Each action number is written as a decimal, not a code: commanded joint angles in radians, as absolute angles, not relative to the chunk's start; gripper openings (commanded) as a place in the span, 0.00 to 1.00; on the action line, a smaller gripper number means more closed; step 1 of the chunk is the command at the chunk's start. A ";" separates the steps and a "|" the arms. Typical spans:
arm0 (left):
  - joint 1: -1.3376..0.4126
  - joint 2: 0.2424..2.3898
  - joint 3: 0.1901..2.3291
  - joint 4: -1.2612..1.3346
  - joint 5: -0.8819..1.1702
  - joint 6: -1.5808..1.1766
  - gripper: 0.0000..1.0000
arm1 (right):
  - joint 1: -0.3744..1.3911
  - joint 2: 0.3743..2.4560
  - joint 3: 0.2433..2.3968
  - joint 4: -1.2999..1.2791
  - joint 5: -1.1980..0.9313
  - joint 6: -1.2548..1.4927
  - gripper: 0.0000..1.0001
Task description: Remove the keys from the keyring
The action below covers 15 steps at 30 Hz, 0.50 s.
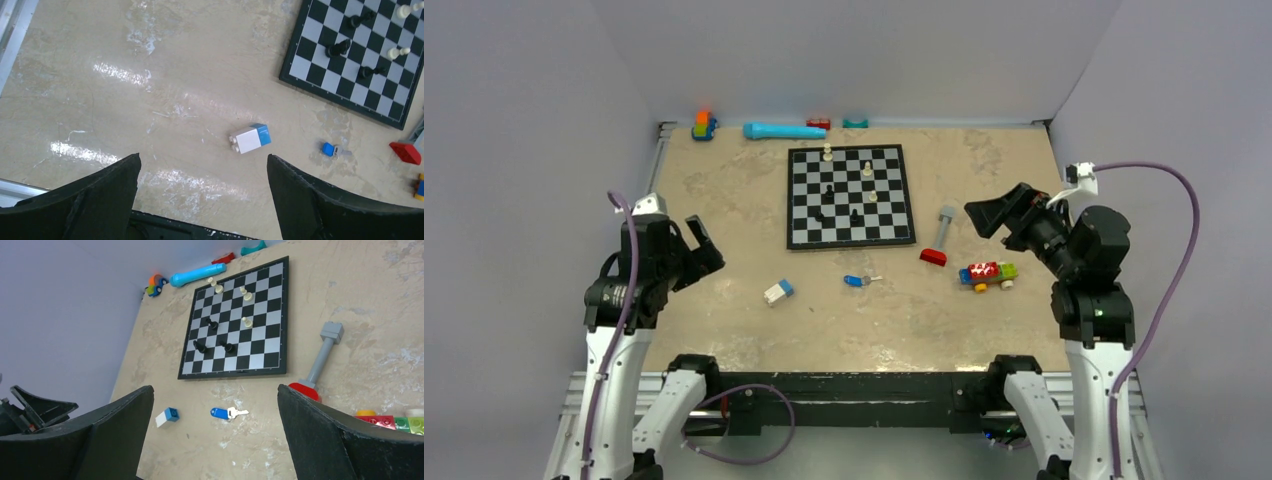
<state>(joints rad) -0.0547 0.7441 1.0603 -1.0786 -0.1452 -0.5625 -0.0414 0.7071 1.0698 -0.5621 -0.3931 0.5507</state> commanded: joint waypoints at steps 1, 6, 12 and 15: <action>-0.056 0.770 1.052 -1.111 -0.035 -0.486 1.00 | -0.045 0.657 1.094 -0.626 -0.410 0.552 0.99; -0.209 0.707 0.986 -1.023 -0.024 -0.484 1.00 | -0.045 0.606 1.006 -0.608 -0.454 0.657 0.99; -0.552 0.841 1.014 -0.999 -0.200 -0.597 0.93 | -0.045 0.637 0.944 -0.650 -0.508 0.632 0.98; -0.578 0.854 0.973 -0.878 -0.119 -0.634 0.91 | -0.045 0.632 0.929 -0.667 -0.508 0.621 0.98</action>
<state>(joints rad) -0.5415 0.8345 0.9985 -1.0286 -0.1402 -0.5648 -0.0414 0.6357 0.9421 -0.6407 -0.4683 0.6216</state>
